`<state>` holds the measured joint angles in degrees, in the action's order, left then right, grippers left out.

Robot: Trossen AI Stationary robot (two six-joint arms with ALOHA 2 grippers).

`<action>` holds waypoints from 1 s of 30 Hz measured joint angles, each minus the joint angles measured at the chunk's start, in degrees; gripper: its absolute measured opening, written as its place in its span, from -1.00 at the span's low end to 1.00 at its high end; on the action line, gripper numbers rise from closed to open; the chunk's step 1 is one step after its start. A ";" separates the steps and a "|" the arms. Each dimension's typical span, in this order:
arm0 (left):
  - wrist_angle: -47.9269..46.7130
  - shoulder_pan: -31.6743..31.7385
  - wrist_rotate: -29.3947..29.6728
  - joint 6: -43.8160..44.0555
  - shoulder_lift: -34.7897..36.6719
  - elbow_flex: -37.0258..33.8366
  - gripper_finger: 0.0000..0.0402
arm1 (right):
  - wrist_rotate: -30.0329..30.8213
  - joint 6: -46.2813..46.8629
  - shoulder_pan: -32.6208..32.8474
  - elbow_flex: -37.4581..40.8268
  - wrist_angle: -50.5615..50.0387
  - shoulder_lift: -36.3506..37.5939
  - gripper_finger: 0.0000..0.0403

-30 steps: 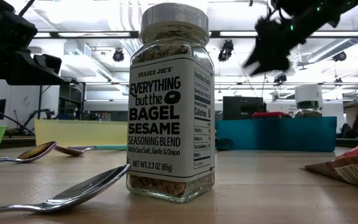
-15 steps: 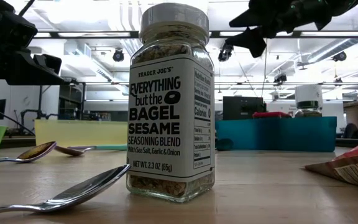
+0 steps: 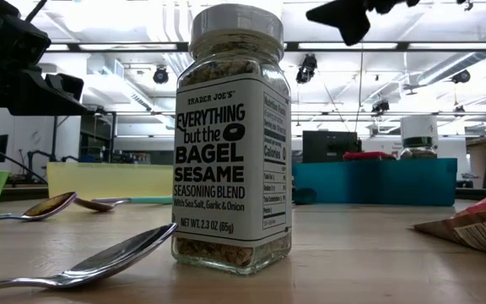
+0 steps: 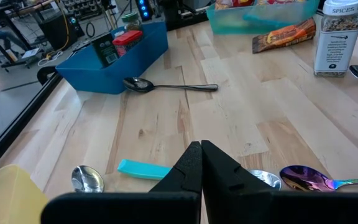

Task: Pick & Place Food Item
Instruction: Put the white seasoning bottle into the blue bin

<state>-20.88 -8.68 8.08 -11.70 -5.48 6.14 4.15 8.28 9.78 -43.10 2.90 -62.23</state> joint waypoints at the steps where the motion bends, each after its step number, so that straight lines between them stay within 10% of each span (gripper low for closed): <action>1: -0.02 -0.01 0.00 0.00 0.00 0.01 -1.00 | 1.34 0.64 1.44 -0.49 -0.09 -0.74 0.30; 30: -0.01 -0.01 0.00 0.00 0.00 0.01 -1.00 | 14.58 6.88 21.76 -30.85 -3.30 -40.88 0.30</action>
<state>-20.90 -8.69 8.08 -11.70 -5.48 6.15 18.72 15.17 31.54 -73.95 -0.40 -103.11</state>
